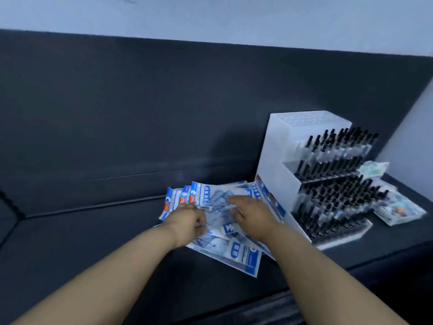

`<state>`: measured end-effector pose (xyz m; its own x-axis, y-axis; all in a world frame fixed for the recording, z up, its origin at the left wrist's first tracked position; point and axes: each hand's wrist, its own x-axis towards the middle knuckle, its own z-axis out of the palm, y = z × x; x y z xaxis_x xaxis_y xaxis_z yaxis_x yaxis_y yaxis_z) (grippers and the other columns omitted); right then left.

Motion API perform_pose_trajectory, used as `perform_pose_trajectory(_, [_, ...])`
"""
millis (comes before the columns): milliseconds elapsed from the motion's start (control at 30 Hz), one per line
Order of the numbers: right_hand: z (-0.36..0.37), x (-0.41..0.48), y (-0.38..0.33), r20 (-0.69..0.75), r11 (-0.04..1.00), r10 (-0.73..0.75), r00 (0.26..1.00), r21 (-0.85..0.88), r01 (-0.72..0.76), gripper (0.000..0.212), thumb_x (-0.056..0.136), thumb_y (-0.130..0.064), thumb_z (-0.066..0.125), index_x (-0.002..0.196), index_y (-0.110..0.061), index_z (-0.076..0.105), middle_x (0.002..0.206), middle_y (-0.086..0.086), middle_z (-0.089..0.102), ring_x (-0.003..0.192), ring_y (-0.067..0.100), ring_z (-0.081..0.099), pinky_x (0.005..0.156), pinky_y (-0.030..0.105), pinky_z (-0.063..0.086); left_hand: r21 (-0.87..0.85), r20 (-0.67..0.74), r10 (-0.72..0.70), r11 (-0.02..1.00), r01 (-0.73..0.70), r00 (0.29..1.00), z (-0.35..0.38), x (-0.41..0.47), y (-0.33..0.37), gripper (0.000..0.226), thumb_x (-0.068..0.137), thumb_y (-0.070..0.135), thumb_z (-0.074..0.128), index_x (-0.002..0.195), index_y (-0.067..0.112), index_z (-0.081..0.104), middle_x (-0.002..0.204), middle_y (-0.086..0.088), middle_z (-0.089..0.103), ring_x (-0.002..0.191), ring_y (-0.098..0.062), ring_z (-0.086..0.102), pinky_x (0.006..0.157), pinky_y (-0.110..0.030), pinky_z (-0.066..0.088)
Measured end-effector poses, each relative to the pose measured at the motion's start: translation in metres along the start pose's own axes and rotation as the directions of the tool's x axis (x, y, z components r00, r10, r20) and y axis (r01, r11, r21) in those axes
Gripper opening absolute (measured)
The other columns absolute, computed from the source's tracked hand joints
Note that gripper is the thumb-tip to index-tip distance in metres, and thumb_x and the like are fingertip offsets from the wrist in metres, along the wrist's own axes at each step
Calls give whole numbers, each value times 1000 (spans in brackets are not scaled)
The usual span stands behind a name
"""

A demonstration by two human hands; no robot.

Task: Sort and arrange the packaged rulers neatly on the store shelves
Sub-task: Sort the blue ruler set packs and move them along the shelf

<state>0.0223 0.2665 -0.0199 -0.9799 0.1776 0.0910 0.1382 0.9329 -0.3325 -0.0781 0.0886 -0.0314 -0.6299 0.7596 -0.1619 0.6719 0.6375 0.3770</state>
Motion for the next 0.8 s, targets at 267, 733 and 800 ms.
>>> perform_pose_trajectory(267, [9,11,16,194,971,-86,977,-202,125,51,92,-29,51,140,-26,36,144,-3,40,132,19,33,106,38,24,52,-145,-203,976,213,968,19,-7,18,50,87,36,60,133,28,40,133,0,46,125,-21,42,104,-32,31])
perform_pose_trajectory(733, [-14,-1,18,96,958,-230,969,-154,242,31,94,-32,49,124,-28,51,115,-7,64,109,15,55,104,33,27,67,-227,-182,977,202,957,4,-22,31,41,91,29,51,130,40,43,124,11,58,114,-16,52,90,-28,44])
perform_pose_trajectory(800, [-13,0,18,126,958,-210,970,-171,230,46,90,-35,54,135,-30,42,130,-8,55,122,15,48,106,35,27,133,-173,-177,971,201,969,0,-23,26,53,90,34,54,139,41,34,134,11,51,123,-17,47,100,-28,39])
